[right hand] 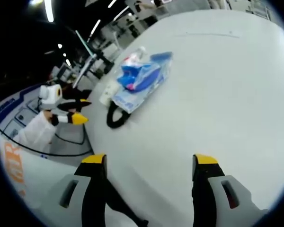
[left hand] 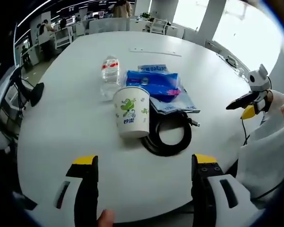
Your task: Arrange the tabletop items into an orderly group along one side of the table until the central work area is clear of visible clutter.
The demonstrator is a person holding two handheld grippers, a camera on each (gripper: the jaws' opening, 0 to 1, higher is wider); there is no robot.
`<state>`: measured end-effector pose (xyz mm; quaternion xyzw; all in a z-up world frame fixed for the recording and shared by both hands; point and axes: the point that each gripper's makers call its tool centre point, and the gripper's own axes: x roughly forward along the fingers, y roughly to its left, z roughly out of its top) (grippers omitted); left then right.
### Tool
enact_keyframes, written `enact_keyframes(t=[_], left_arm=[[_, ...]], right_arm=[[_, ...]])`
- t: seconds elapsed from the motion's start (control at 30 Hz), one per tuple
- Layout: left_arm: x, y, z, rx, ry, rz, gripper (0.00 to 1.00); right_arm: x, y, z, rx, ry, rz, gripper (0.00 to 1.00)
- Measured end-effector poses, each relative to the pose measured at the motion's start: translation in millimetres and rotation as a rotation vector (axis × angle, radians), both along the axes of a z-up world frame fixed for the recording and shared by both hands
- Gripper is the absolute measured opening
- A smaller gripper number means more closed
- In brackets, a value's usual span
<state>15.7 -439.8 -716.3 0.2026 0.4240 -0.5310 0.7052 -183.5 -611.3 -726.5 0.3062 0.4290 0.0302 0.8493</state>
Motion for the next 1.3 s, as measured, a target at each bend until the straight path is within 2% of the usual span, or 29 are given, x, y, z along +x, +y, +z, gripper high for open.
enact_keyframes(t=[0.2, 0.6, 0.8, 1.3], left_arm=[[-0.6, 2.7, -4.2, 0.022, -0.004, -0.015, 0.84], [5.7, 8.7, -6.0, 0.024, 0.003, 0.0, 0.85], [8.4, 6.0, -7.4, 0.024, 0.016, 0.002, 0.85], [28.3, -14.2, -1.1, -0.031, 0.031, 0.042, 0.82]], right_arm=[[-0.4, -1.6, 0.0, -0.002, 0.002, 0.0, 0.73], [4.0, 3.0, 0.8, -0.003, -0.006, 0.023, 0.72], [3.5, 4.0, -0.3, -0.001, 0.0, 0.027, 0.72], [13.1, 13.2, 0.7, 0.0, -0.011, 0.068, 0.71]])
